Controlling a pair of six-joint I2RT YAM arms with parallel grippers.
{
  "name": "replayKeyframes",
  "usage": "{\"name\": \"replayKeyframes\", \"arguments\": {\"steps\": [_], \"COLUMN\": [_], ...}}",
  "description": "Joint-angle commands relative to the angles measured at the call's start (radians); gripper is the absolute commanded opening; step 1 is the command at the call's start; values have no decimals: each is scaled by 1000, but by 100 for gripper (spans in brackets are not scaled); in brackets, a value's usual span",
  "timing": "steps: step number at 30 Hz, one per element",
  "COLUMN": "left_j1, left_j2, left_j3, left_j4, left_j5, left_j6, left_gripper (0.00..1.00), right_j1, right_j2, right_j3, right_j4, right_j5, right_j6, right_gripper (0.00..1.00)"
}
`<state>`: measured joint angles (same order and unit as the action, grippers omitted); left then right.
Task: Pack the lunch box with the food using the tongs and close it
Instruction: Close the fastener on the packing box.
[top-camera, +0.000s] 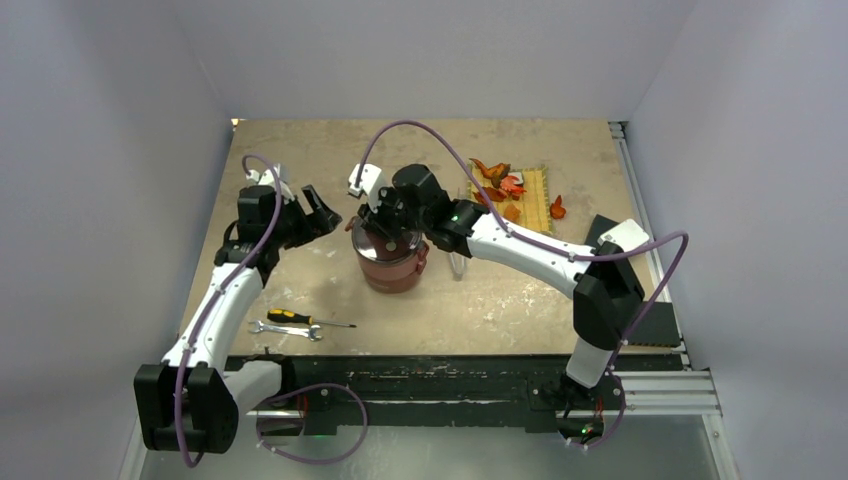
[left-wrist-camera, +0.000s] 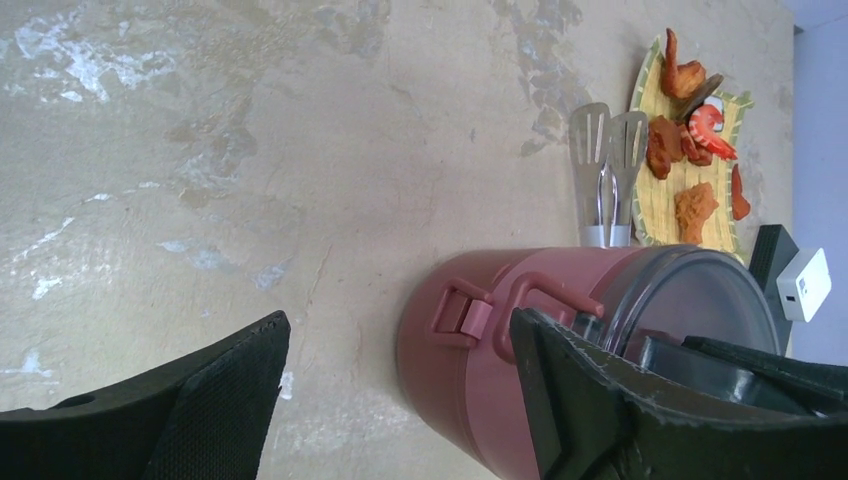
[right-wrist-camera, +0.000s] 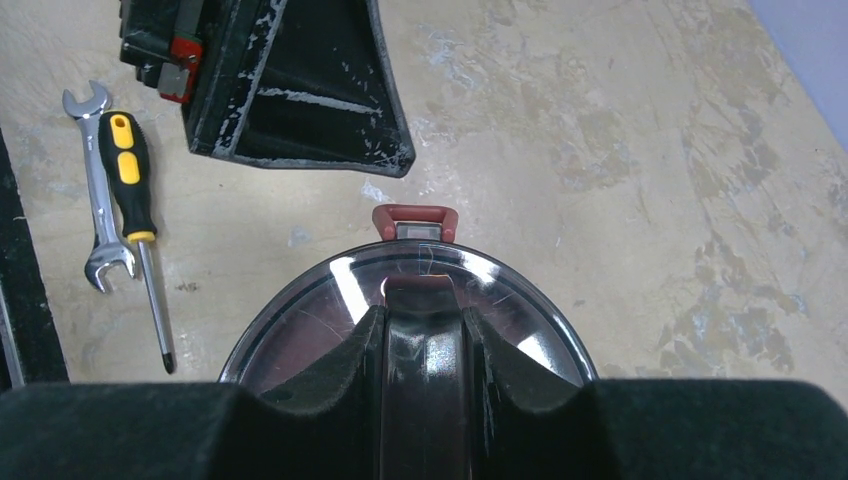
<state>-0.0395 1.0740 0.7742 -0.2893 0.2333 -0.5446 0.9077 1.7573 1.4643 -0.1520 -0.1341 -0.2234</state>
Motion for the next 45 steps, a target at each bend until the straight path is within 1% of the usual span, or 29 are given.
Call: {"name": "replayKeyframes", "arguments": {"steps": [1,5,12,14,19,22,27,30,36,41,43,45], "left_j1": [7,1,-53,-67,-114,-134,-145,-155,-157,-159,-161,-160], "left_j2": [37,98,140,153,180,185,196,197,192,193,191,175], "left_j3": [31,4,-27,-28,-37,-41,-63,-84,-129,-132,-126,-111], "left_j4": [99,157,193,199,217,228,272,321,425,488,477,407], "left_j5": [30,88,76,74,73,76,141,162,222,256,246,187], "left_j6": [-35,-57,-48,-45,-46,-54,-91,-106,-130,-114,-108,-92], "left_gripper": [80,76,73,71,62,56,45,43,43,41,40,40], "right_j1": [-3,-1,2,2,2,2,2,2,2,2,3,2], "right_j2": [-8,22,38,35,30,34,33,32,34,43,43,34], "right_j3": [-45,-43,-66,-71,-82,-85,-99,-100,-99,-102,-103,-105], "right_j4": [-82,-122,-132,-129,-115,-115,-108,-104,-100,-93,-88,-73], "right_j5": [20,23,20,20,17,16,16,14,12,6,14,31], "right_j6": [-41,-55,-58,-57,-56,-56,-56,-54,-55,-56,-53,-39], "right_gripper": [0,0,0,0,0,0,0,0,0,0,0,0]}}
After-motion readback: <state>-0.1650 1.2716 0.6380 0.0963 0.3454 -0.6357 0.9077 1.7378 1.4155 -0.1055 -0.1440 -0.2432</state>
